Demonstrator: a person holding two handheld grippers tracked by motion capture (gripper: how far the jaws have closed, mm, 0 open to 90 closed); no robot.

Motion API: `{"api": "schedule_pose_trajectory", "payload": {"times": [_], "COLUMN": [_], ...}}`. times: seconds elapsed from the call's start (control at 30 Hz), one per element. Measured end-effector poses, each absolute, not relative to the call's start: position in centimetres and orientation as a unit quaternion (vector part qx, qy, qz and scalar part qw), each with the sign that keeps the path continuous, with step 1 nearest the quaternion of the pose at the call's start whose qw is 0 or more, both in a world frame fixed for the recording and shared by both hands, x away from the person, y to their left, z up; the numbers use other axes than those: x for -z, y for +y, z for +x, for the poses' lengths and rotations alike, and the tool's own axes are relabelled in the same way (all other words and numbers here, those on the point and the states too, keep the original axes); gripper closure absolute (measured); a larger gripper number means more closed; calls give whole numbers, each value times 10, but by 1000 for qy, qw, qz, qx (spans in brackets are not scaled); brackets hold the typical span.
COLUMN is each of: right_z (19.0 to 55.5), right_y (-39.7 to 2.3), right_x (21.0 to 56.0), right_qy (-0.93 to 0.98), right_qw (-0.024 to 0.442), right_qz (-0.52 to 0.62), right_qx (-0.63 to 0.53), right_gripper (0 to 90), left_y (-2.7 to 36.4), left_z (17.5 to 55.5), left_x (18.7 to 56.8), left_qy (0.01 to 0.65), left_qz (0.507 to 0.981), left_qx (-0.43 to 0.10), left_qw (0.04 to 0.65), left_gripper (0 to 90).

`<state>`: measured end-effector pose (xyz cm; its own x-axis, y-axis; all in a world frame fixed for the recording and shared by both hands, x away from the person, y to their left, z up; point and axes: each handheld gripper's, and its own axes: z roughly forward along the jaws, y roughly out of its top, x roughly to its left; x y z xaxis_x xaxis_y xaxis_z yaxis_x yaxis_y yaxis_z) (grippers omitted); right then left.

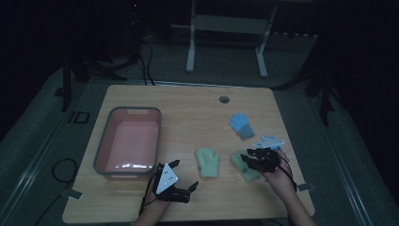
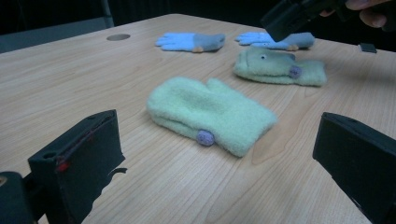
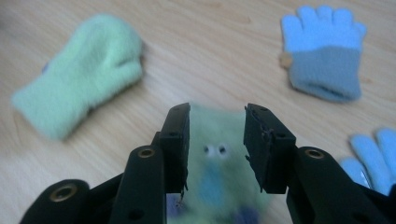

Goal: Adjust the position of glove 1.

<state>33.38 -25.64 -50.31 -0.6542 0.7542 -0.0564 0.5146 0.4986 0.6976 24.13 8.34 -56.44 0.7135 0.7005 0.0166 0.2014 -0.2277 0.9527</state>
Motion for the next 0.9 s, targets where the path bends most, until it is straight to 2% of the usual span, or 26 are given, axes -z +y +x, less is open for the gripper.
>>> {"api": "schedule_pose_trajectory", "payload": {"times": [0.27, 0.43, 0.5, 0.63, 0.7, 0.77, 0.9], "right_z": [335, 336, 335, 332, 330, 326, 321], "right_y": [-271, -268, -267, -265, -264, -260, -252], "right_x": [526, 537, 539, 541, 542, 542, 530], "right_qy": [858, 865, 864, 859, 858, 842, 810], "right_qw": [149, 151, 151, 150, 154, 168, 188], "right_qz": [376, 373, 374, 377, 379, 404, 452], "right_qx": [-316, -300, -302, -311, -312, -315, -323], "right_gripper": [563, 568, 599, 748, 748, 835, 848], "left_y": [83, 83, 83, 83, 83, 83, 83], "left_z": [241, 241, 241, 241, 241, 242, 242], "left_x": [564, 564, 564, 564, 564, 564, 564], "left_qy": [302, 301, 302, 302, 302, 303, 304], "left_qz": [749, 750, 750, 749, 749, 749, 749], "left_qx": [-230, -231, -230, -230, -230, -230, -230], "left_qw": [543, 542, 542, 542, 542, 543, 542], "left_gripper": [15, 15, 16, 15, 15, 15, 15]}}
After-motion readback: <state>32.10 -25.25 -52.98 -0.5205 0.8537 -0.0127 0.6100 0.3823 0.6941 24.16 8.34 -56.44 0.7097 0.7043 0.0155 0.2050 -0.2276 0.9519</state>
